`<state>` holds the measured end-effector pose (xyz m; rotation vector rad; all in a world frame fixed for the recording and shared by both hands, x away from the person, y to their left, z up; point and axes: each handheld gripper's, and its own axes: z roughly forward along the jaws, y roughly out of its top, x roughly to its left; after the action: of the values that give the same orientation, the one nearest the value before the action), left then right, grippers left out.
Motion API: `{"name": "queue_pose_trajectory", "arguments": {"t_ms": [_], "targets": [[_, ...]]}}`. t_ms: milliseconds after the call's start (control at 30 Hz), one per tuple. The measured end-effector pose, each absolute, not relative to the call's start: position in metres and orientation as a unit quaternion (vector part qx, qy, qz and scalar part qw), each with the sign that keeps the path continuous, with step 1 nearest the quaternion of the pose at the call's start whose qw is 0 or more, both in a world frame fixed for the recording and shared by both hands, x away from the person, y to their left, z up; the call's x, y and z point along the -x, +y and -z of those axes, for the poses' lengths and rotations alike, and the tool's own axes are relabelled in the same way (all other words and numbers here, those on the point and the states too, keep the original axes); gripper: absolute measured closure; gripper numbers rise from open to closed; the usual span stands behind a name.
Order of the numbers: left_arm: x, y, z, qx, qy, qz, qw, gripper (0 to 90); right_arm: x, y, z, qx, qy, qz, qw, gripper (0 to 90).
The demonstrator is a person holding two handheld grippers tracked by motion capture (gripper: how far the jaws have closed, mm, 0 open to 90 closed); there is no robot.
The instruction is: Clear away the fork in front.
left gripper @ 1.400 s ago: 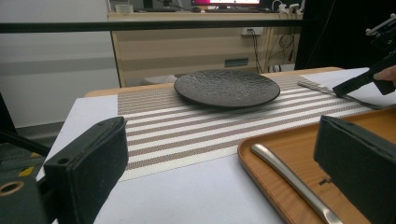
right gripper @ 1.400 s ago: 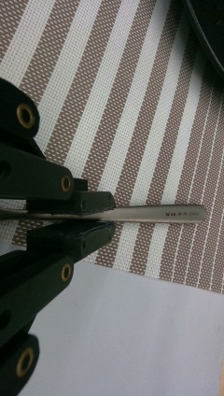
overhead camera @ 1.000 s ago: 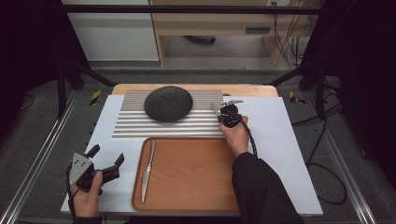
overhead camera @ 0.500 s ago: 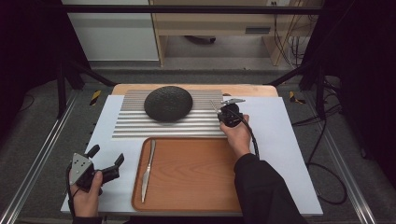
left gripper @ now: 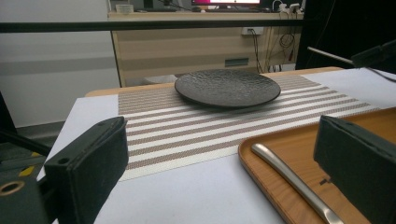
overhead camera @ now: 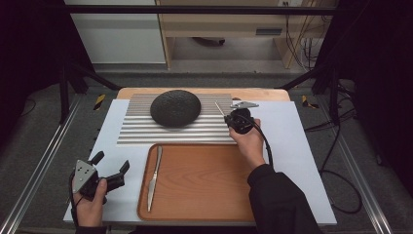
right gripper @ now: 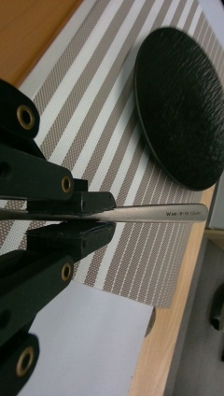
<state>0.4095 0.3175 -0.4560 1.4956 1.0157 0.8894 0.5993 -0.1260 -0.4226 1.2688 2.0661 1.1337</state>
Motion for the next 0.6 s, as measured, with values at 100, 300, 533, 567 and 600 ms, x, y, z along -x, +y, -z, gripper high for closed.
{"name": "queue_pose_trajectory", "arguments": {"t_ms": [100, 300, 533, 567, 600], "targets": [[-0.408, 0.316, 0.455, -0.627, 0.427, -0.369, 0.537, 3.3, -0.591, -0.127, 0.42, -0.457, 0.746, -0.429, 0.225, 84.1], [-0.408, 0.312, 0.452, -0.627, 0.42, -0.37, 0.541, 3.8, -0.574, -0.13, 0.422, -0.449, 0.739, -0.456, 0.211, 84.0], [-0.407, 0.305, 0.451, -0.634, 0.411, -0.362, 0.546, 3.7, -0.554, -0.137, 0.43, -0.45, 0.727, -0.477, 0.203, 84.0], [-0.406, 0.305, 0.45, -0.634, 0.411, -0.36, 0.547, 3.8, -0.551, -0.137, 0.43, -0.45, 0.726, -0.478, 0.204, 84.1], [-0.406, 0.304, 0.45, -0.635, 0.411, -0.357, 0.549, 3.8, -0.548, -0.138, 0.43, -0.449, 0.725, -0.48, 0.206, 84.0]]}}
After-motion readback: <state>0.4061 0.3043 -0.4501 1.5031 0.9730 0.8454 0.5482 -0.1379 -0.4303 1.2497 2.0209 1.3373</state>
